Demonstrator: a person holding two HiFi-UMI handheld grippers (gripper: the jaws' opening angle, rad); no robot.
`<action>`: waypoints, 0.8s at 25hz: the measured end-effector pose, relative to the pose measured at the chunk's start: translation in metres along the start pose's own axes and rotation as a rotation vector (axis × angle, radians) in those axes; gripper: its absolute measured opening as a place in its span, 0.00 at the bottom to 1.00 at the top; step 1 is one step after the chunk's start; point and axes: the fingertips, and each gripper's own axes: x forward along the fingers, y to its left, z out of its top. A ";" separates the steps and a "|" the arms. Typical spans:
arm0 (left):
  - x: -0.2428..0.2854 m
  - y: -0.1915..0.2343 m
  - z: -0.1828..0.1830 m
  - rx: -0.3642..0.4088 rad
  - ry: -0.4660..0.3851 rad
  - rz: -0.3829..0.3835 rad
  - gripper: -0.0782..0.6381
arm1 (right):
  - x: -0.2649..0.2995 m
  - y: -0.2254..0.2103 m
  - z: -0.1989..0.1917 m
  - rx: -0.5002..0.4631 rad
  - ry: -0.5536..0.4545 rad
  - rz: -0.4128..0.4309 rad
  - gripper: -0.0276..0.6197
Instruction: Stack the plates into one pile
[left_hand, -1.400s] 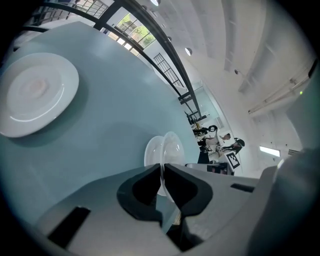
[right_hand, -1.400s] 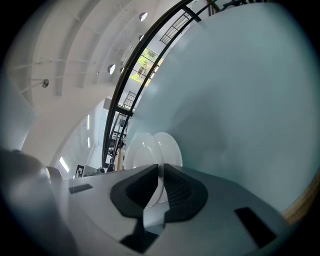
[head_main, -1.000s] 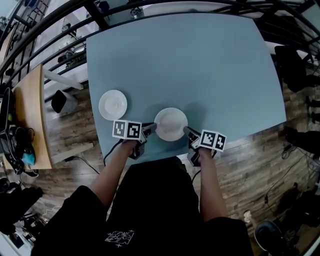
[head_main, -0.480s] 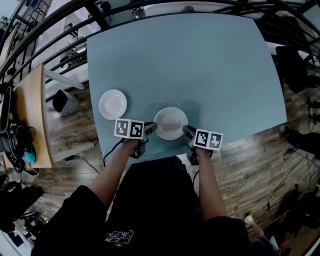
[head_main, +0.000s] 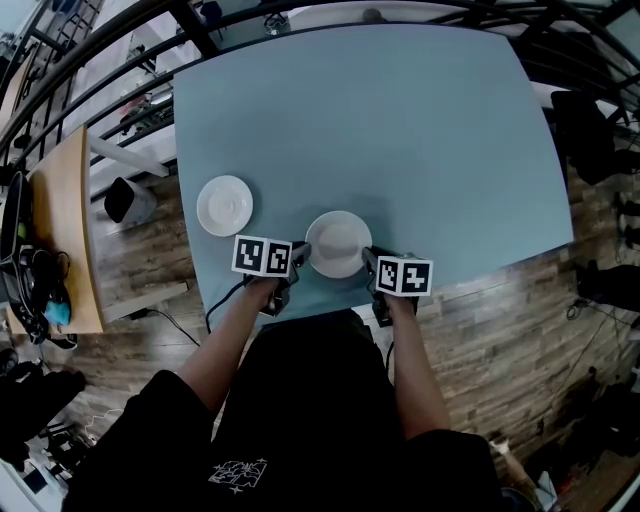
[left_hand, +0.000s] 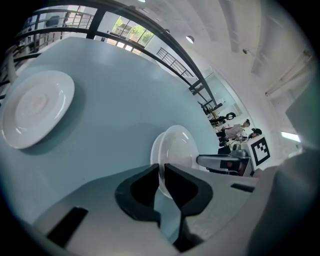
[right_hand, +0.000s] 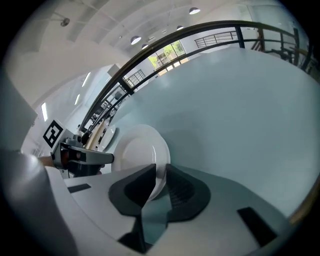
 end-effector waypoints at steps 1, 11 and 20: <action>0.000 0.001 0.000 0.007 0.003 0.009 0.15 | 0.000 0.000 0.000 -0.027 0.007 -0.016 0.14; -0.002 -0.005 -0.005 0.051 0.028 0.012 0.16 | -0.002 0.001 0.001 -0.185 0.046 -0.098 0.15; -0.004 -0.001 -0.017 0.107 0.071 0.041 0.16 | -0.001 0.004 -0.011 -0.305 0.090 -0.180 0.16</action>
